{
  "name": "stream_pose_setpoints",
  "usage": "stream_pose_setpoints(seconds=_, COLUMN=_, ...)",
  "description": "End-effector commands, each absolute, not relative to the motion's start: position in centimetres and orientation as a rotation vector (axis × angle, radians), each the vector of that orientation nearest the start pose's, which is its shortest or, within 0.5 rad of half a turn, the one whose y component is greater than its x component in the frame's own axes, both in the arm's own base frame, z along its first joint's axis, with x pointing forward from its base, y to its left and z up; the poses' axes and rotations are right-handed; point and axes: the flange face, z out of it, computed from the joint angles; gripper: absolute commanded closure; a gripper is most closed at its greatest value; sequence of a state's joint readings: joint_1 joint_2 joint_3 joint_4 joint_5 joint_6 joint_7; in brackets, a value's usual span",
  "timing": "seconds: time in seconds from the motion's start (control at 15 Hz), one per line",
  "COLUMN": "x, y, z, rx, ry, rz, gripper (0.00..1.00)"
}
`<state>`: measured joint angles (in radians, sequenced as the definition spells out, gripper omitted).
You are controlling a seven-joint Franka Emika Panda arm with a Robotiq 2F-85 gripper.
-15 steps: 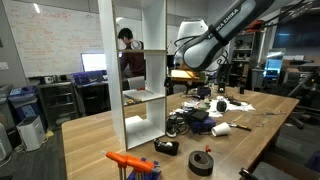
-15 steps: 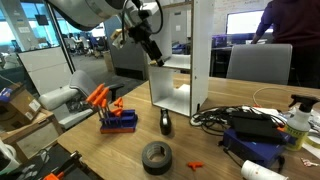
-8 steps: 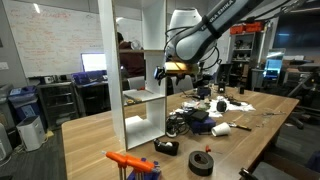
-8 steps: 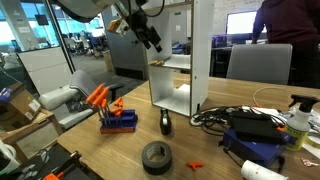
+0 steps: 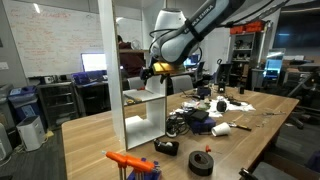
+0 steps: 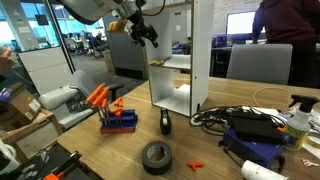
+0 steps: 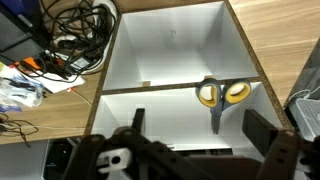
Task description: Remove the tape and scissors from the shelf and put them on the table
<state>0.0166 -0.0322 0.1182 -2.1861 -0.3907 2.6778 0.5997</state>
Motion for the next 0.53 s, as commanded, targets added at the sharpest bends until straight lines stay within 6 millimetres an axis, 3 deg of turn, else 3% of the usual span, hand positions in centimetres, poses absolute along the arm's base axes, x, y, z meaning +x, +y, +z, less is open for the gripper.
stream_pose_setpoints(seconds=0.0, x=59.2, y=9.9, z=45.3, rx=-3.06, ry=0.101, rz=-0.966, gripper=0.0)
stream_pose_setpoints(seconds=0.47, x=61.5, y=11.0, z=42.5, rx=-3.013, ry=-0.074, rz=-1.018, gripper=0.0)
